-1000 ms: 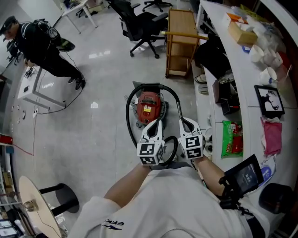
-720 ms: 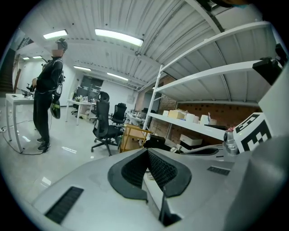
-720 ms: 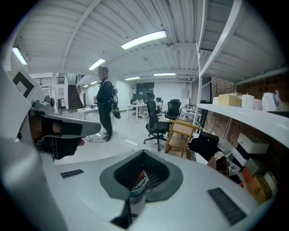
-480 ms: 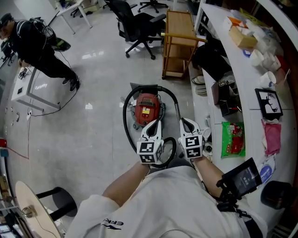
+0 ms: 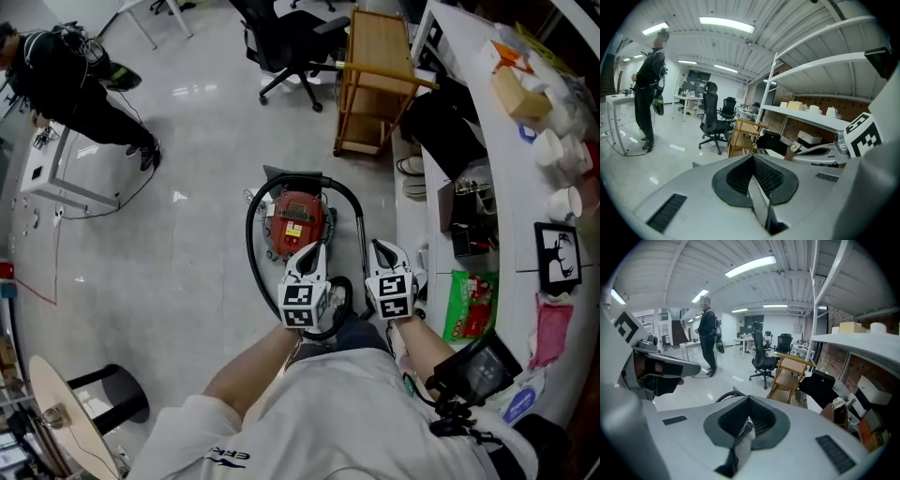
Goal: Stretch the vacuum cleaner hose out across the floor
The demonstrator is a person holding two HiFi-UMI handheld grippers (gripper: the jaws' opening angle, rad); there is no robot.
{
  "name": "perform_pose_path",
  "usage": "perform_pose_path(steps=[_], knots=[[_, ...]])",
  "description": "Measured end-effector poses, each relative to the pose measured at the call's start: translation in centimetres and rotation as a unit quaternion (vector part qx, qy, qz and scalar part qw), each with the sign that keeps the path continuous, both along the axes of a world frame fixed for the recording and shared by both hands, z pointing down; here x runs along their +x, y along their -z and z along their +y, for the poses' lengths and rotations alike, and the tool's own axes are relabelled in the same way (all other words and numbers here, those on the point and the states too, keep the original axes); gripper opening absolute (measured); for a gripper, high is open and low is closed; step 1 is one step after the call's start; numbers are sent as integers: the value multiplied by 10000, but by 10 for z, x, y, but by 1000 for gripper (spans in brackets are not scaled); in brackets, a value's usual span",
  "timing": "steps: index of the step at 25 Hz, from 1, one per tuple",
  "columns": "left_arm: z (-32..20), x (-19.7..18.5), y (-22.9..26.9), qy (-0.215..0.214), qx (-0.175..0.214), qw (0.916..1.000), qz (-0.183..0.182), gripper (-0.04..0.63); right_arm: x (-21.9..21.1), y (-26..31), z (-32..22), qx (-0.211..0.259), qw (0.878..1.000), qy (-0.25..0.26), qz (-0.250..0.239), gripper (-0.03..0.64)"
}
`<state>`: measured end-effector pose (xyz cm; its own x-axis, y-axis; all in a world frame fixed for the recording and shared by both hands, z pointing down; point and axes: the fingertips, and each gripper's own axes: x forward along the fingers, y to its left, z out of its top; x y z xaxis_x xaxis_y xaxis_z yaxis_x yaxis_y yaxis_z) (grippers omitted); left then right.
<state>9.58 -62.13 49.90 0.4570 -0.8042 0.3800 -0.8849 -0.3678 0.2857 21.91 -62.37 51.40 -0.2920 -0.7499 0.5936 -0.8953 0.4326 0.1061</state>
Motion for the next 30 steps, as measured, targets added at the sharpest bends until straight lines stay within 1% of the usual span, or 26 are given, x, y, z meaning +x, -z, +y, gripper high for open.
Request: perform_pose_path(steps=[5, 12, 18, 22, 30], knots=[[-43, 15, -34, 122, -248, 9996, -79, 3, 19, -37, -42, -235, 9996, 134, 48, -6], [-93, 30, -84, 230, -592, 9979, -151, 3, 34, -87, -92, -536, 9983, 236, 39, -6], [-123, 48, -128, 66, -815, 9963, -251, 2, 41, -133, -119, -760, 9964, 364, 4, -6], [-142, 57, -163, -108, -873, 9952, -421, 3, 45, -169, -136, -881, 9951, 450, -17, -6], [-170, 65, -236, -202, -1130, 9922, -483, 3, 54, -239, -157, -1060, 9926, 587, -19, -6]])
